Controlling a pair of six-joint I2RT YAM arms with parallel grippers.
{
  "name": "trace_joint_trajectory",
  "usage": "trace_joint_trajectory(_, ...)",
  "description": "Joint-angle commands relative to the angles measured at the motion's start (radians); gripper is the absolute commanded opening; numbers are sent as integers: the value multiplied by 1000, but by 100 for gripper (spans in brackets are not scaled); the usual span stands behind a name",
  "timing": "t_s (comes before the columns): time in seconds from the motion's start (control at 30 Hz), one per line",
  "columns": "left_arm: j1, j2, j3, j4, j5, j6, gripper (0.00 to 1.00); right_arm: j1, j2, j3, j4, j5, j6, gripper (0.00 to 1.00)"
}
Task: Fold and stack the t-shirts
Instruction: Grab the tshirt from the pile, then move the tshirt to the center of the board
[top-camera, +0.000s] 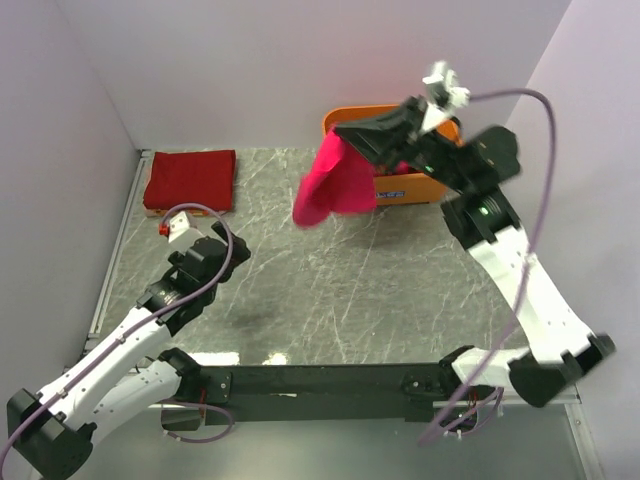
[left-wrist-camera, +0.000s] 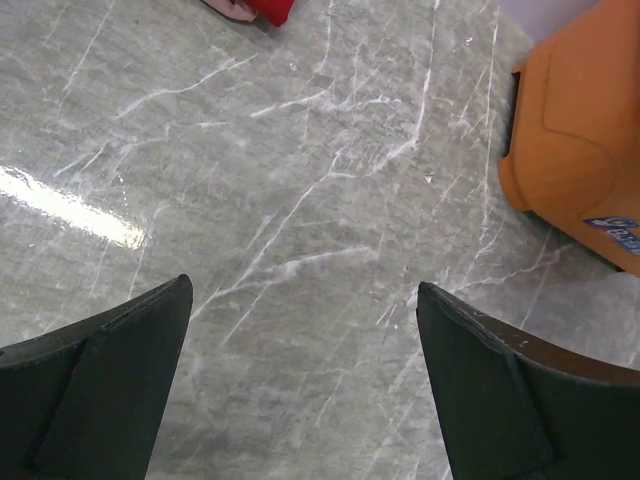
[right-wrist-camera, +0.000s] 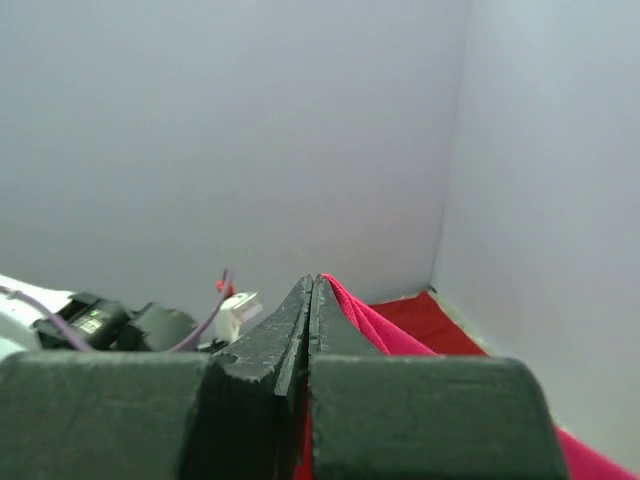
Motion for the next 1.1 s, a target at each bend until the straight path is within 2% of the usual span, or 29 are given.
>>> trace_joint_trajectory(0.0, -1, -40, -9, -25, 2, -31, 99, 0, -91, -71, 40, -27, -30, 0)
trace_joint_trajectory(0.27, 0, -76, -6, -62, -9, -48, 100, 52, -251, -138, 82, -91, 5, 0)
trace_joint_trajectory(0.37, -1, -77, -2, -63, -13, -48, 99, 92, -277, -76, 21, -56, -41, 0)
trace_joint_trajectory(0.6, -1, -80, -13, -40, -7, -28, 99, 103, -242, 152, -47, 4, -32, 0)
trace_joint_trajectory(0.83, -1, -91, -16, -39, -9, -25, 99, 105, -142, 321, -42, 45, 13, 0)
trace_joint_trajectory(0.97, -1, -99, -16, -36, -16, -22, 99, 106, -58, 538, -105, 56, 30, 0)
trace_joint_trajectory(1.07, 0, -100, -18, -28, -16, -21, 99, 105, -10, 580, -104, 62, 63, 0)
